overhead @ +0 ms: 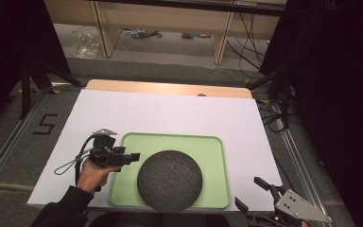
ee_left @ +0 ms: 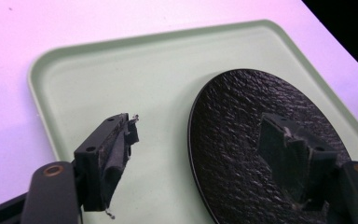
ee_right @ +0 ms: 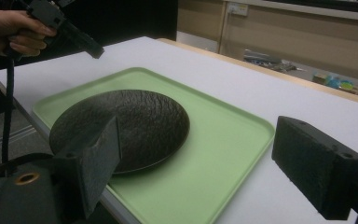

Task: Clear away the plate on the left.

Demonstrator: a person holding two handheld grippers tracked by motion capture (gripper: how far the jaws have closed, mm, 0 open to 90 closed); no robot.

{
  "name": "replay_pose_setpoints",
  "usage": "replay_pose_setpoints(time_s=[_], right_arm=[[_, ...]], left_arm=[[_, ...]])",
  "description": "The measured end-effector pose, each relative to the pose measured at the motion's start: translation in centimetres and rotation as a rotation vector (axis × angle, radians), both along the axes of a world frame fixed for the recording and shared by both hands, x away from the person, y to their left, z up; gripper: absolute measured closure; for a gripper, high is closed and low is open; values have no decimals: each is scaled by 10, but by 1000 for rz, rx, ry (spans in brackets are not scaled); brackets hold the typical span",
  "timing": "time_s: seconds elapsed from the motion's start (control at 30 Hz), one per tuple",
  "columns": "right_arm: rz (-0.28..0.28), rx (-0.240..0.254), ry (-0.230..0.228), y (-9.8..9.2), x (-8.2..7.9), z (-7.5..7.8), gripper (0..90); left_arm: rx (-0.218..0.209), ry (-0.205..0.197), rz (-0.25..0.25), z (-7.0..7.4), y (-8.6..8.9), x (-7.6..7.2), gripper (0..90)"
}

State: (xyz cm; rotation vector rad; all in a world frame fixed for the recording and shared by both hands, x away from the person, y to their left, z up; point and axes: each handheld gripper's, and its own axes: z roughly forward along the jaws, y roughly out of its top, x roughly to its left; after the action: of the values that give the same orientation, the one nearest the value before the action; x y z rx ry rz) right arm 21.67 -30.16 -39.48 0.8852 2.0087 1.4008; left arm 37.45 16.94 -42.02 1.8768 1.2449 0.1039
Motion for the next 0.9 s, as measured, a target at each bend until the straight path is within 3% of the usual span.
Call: replay_pose_setpoints(time_s=[0.07,0.1,0.13,0.2,0.23,0.27,0.33,0.37,0.57,0.77,0.9], right_arm=[[0,0,1,0,0,0,165],[0,0,1,0,0,0,164],[2,6,22,1,-1,0,164],[0,-1,2,0,0,0,164],[0,-1,1,0,0,0,164],[1,-1,0,0,0,0,164],[1,-1,1,0,0,0,164],[1,-1,1,0,0,0,164],[4,5,20,0,-1,0,164],[1,-1,1,0,0,0,164],[1,-1,1,0,0,0,163]], left_arm=[[1,-7,-2,1,2,-1,250],[-20,-9,11,1,2,-1,248],[-8,-11,7,2,3,-1,246],[-27,-22,26,2,4,-3,244],[-8,-29,7,3,6,-3,242],[-30,-30,29,2,5,-3,240],[-20,-33,7,3,9,-4,236],[-36,-45,26,3,8,-5,236],[-57,-73,17,6,10,-9,225],[-61,-92,11,8,12,-14,222],[-47,-130,-5,12,13,-21,219]])
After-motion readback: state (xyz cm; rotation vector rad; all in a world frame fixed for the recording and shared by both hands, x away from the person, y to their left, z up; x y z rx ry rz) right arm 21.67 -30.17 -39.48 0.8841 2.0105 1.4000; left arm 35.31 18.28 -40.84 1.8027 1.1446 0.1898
